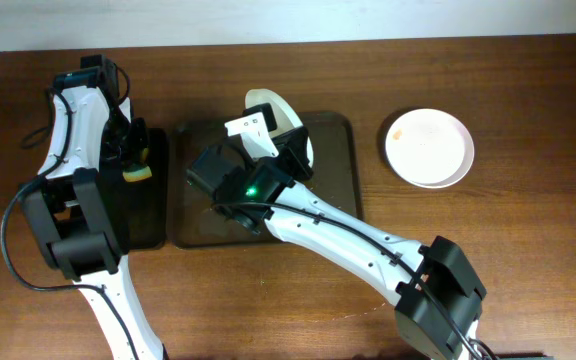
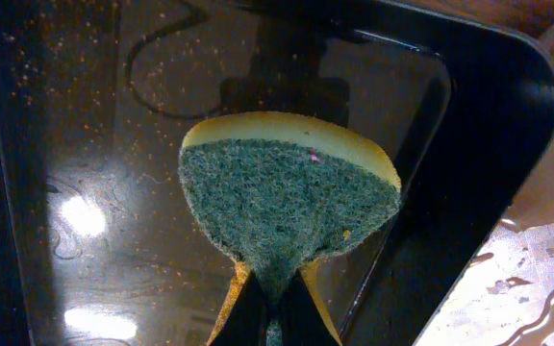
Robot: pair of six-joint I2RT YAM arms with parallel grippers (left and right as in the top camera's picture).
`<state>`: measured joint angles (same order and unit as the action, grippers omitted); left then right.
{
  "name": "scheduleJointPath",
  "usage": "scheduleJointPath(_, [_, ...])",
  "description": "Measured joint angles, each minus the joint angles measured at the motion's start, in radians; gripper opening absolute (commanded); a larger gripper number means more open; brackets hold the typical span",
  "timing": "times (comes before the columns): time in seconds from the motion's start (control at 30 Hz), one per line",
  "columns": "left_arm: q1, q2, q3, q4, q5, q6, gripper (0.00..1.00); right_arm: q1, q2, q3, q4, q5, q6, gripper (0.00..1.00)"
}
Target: Clean dirty plates on tray and stack at the side
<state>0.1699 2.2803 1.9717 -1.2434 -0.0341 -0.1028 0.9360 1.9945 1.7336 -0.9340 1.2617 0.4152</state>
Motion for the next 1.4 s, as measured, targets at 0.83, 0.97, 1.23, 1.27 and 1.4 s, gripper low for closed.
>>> scheduleJointPath(0.83, [0.0,0.0,-0.001,0.014,-0.011,0.0,0.01,-1.145,0.008,-0.117,-0.022,-1.173,0.031,0.2])
scheduleJointPath(0.97, [0.0,0.0,-0.001,-0.027,-0.027,0.0,0.01,-1.144,0.085,-0.117,-0.013,-1.216,0.026,0.64])
scheduleJointPath(1.23, [0.0,0.0,-0.003,-0.129,-0.122,-0.011,0.95,-1.144,-0.016,-0.099,-0.114,-1.273,-0.024,0.89])
scheduleJointPath(1.27, [0.0,0.0,-0.003,-0.128,-0.126,-0.011,0.95,-1.144,-0.05,-0.083,-0.13,-1.275,-0.027,0.89])
scheduleJointPath(1.4, [0.0,-0.005,-0.003,-0.158,-0.136,-0.051,0.95,-1.144,-0.287,-0.024,-0.201,-1.279,-0.054,0.92])
